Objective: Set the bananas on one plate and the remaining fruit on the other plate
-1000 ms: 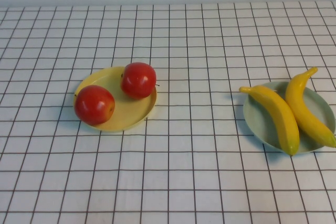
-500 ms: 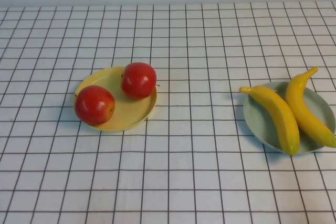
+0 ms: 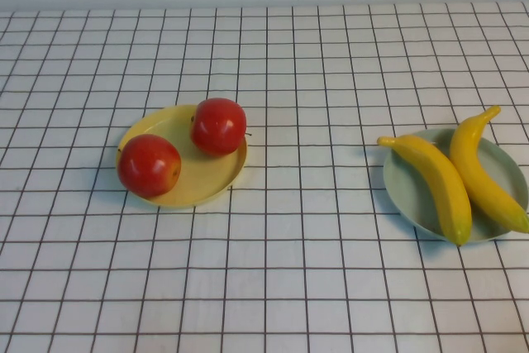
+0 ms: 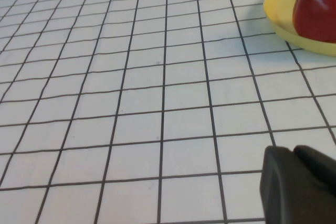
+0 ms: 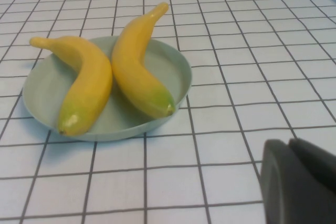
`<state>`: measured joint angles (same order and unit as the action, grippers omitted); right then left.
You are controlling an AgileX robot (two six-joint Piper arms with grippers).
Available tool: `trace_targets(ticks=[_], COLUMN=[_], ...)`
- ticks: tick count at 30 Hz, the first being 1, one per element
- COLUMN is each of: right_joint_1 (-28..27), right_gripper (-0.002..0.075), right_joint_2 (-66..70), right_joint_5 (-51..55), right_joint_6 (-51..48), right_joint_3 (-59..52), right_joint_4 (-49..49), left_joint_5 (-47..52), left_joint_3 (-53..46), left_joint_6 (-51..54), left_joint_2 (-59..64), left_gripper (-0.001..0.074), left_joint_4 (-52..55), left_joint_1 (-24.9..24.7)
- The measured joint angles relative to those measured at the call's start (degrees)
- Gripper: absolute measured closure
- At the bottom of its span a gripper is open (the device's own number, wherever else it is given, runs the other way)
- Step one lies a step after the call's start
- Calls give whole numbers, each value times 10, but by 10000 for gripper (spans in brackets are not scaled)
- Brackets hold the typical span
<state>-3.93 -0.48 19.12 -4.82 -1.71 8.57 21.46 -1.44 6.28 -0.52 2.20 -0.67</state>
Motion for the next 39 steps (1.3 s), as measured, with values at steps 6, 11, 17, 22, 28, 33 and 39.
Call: trace_targets(ticks=[6, 11, 17, 22, 28, 33, 39], right_joint_1=[0, 0, 0, 5, 11, 11, 11], right_gripper=[741, 741, 741, 741, 741, 741, 741], right_joint_2=[0, 0, 0, 0, 0, 0, 0], right_joint_5=[1, 1, 1, 4, 5, 5, 5], right_joint_6=[0, 0, 0, 0, 0, 0, 0], right_joint_3=[0, 0, 0, 0, 0, 0, 0], right_joint_4=[0, 0, 0, 0, 0, 0, 0], left_joint_5=[0, 0, 0, 0, 0, 0, 0], left_joint_3=[0, 0, 0, 0, 0, 0, 0], left_joint_6=[0, 0, 0, 0, 0, 0, 0], left_joint_2=[0, 0, 0, 0, 0, 0, 0], left_gripper=[738, 738, 738, 738, 738, 738, 738], left_joint_4=[0, 0, 0, 0, 0, 0, 0], left_joint_1=[0, 0, 0, 0, 0, 0, 0])
